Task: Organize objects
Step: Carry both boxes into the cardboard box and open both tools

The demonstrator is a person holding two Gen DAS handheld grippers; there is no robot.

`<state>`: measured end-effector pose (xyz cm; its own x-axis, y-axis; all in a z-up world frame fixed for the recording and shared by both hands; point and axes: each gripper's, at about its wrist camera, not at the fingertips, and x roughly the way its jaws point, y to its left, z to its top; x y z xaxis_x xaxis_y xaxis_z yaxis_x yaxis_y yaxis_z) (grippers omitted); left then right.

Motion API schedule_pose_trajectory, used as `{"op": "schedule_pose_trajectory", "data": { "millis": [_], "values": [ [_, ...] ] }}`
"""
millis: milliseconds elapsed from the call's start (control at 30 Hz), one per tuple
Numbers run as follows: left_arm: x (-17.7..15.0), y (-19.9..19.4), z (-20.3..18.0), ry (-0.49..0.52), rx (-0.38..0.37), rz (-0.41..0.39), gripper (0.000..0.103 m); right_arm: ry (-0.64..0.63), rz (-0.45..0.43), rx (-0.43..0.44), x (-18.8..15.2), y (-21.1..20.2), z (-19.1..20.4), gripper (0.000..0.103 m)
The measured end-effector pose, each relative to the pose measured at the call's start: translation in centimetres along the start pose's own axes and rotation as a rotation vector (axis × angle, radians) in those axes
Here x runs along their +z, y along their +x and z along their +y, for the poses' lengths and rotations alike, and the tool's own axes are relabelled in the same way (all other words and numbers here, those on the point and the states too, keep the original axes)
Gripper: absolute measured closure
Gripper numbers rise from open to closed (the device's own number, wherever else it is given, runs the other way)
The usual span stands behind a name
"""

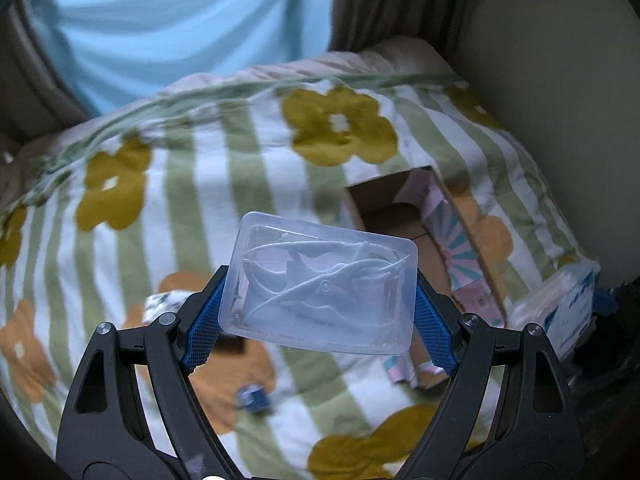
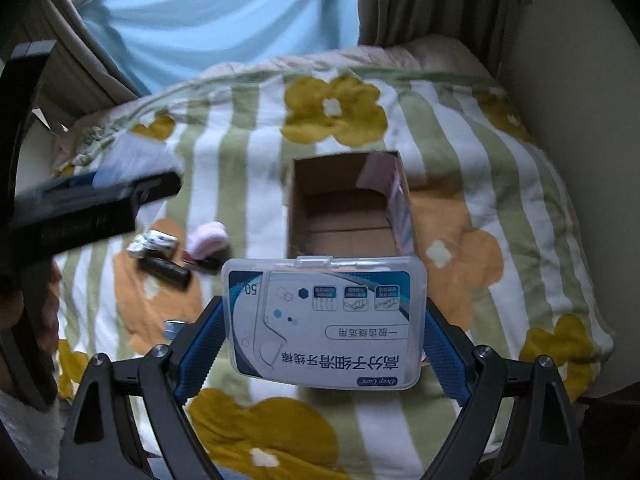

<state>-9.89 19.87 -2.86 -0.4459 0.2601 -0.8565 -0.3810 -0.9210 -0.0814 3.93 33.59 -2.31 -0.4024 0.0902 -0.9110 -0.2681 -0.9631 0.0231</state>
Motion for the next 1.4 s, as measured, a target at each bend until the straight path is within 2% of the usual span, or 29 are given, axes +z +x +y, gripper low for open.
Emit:
{"op": "schedule_pose_trajectory", "data": {
  "millis": [233,433,633,767,1133,1200,1400],
  "values": [
    [3.6,8.8,-5.2,0.077,-0.031,0.1,0.021,0.036,0.09,0.044,0.4,6.6,-3.5,0.014],
    [5.9,16.4,-8.8,0.152,-0.041,0.173,0.021,0.056,0.119,0.065,0.7,12.0,-5.0,0.014],
    [5.8,24.0,-11.8,0.283,-0.043,0.261,0.021,0.076,0.149,0.09,0.4,16.6,-5.1,0.014],
    [4.7,27.2,-12.7,0.357,-0.045,0.313,0.021,0.11,0.172,0.098,-0.4,18.6,-4.7,0.014],
    [3.1,28.9,-13.5,0.437,-0.068,0.338,0.02,0.169,0.147,0.052,-1.0,18.9,-4.7,0.011],
    [3.2,28.7,-13.6,0.442,-0.062,0.331,0.001,0.197,0.136,0.052,-1.3,18.5,-4.9,0.0],
    [4.3,27.2,-14.0,0.47,-0.054,0.29,0.0,0.206,0.088,0.036,-1.6,17.1,-5.1,0.0]
  ]
}}
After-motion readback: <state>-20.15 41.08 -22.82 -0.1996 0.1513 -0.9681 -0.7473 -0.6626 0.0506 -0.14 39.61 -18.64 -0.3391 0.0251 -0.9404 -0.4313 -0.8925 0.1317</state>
